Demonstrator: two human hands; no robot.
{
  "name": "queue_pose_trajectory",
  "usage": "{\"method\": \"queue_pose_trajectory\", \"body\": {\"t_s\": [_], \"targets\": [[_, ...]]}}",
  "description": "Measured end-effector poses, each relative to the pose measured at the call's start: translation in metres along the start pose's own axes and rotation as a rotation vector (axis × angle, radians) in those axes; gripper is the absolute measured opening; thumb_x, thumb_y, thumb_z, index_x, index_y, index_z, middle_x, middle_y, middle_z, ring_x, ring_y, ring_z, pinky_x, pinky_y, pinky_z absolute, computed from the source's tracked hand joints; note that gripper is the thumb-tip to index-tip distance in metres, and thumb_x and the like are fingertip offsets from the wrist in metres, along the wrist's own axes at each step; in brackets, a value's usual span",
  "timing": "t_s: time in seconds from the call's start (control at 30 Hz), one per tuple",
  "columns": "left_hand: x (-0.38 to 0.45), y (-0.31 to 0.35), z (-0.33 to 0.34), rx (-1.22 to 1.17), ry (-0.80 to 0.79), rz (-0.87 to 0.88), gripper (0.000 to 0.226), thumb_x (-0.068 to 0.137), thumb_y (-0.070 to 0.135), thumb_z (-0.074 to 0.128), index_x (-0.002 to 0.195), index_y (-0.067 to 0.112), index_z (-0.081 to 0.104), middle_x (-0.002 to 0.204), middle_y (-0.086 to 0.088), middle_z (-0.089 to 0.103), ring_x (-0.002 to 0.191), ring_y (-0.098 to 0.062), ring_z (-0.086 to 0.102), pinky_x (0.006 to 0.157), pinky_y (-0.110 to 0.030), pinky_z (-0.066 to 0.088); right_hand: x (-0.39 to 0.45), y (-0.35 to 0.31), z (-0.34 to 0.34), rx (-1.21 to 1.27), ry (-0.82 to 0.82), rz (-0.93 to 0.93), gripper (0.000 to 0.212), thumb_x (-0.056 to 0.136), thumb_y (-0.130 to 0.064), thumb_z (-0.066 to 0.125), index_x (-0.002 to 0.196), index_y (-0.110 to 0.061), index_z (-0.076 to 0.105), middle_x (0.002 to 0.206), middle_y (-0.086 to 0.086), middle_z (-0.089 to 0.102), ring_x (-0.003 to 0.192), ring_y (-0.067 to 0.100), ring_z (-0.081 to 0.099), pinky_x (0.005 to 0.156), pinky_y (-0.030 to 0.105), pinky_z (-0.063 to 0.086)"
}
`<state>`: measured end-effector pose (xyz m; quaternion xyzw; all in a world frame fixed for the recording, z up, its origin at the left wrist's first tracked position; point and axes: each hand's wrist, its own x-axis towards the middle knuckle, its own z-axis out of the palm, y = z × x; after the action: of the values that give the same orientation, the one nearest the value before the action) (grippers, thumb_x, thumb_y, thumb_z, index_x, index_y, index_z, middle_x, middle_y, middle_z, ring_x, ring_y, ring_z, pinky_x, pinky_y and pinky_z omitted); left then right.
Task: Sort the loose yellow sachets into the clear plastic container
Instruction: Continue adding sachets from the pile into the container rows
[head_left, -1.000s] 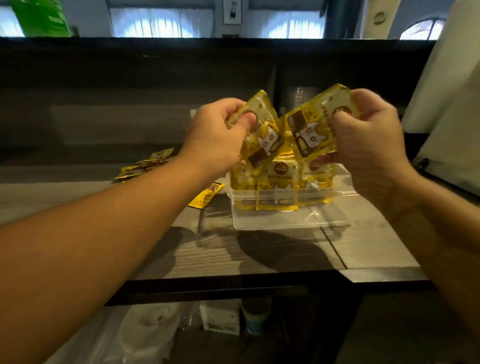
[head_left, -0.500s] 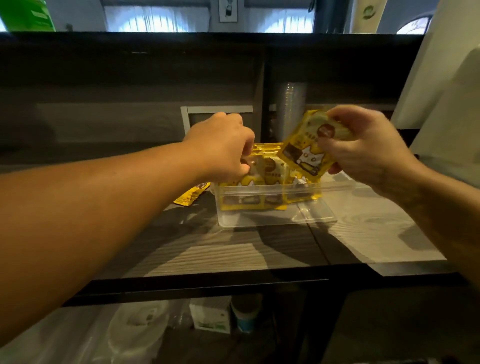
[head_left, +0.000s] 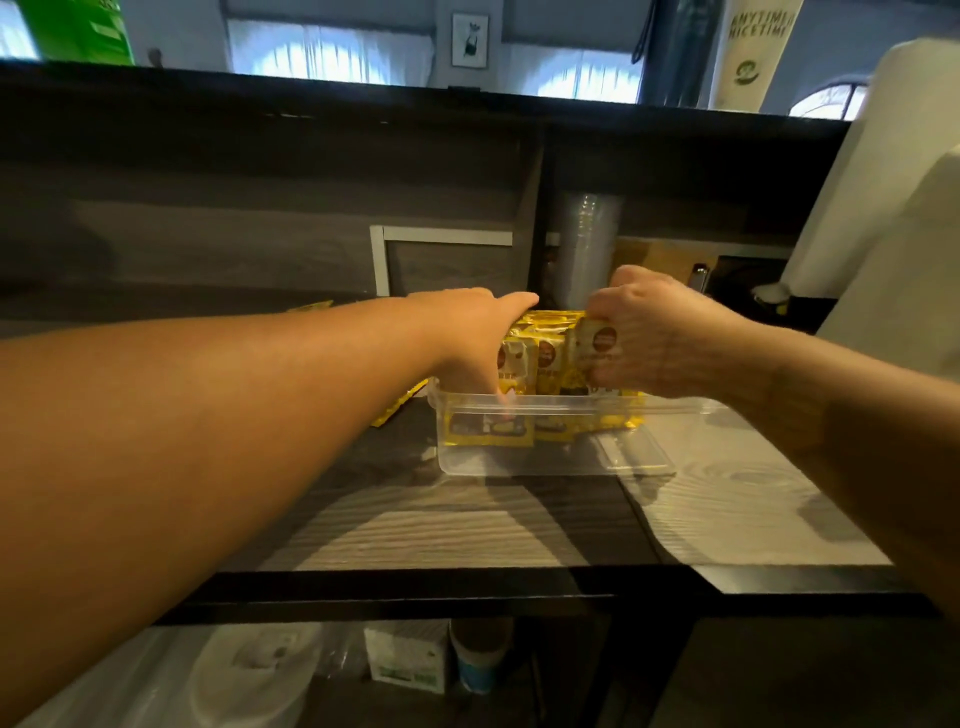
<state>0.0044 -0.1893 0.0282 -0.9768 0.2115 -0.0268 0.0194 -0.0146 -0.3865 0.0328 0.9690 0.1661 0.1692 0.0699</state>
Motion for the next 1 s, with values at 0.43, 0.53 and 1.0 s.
{"method": "queue_pose_trajectory", "body": {"t_s": [0.43,0.53,1.0], "targets": [[0.006,-0.002,0.009,-0.066,0.097,0.020,0.096,0.071,0.044,0.085,0.148,0.035,0.028,0.126,0.001,0.054,0.111,-0.020,0.054,0.089,-0.043,0.055,0.026,-0.016,0.008,0.093,-0.297,0.026,0.101,0.072,-0.046,0.082,0.150,-0.031,0.019,0.137,0.009,0.046,0.120,0.029,0.050,0.100,0.041,0.047],[0.007,-0.001,0.010,-0.062,0.077,0.000,0.104,0.072,0.043,0.085,0.152,0.037,0.020,0.131,-0.004,0.050,0.115,-0.027,0.054,0.091,-0.047,0.053,0.029,-0.016,0.009,0.104,-0.313,0.023,0.101,0.075,-0.041,0.081,0.152,-0.029,0.016,0.141,0.010,0.042,0.124,0.030,0.048,0.103,0.042,0.045],[-0.023,-0.017,-0.008,-0.494,0.326,0.007,0.092,0.086,0.058,0.065,0.157,0.039,0.010,0.162,-0.005,0.024,0.144,-0.029,0.032,0.108,-0.043,0.037,0.046,-0.020,-0.015,0.230,-0.258,-0.044,0.094,0.078,-0.044,0.074,0.154,-0.024,0.022,0.151,0.010,0.038,0.135,0.031,0.041,0.109,0.042,0.037]]}}
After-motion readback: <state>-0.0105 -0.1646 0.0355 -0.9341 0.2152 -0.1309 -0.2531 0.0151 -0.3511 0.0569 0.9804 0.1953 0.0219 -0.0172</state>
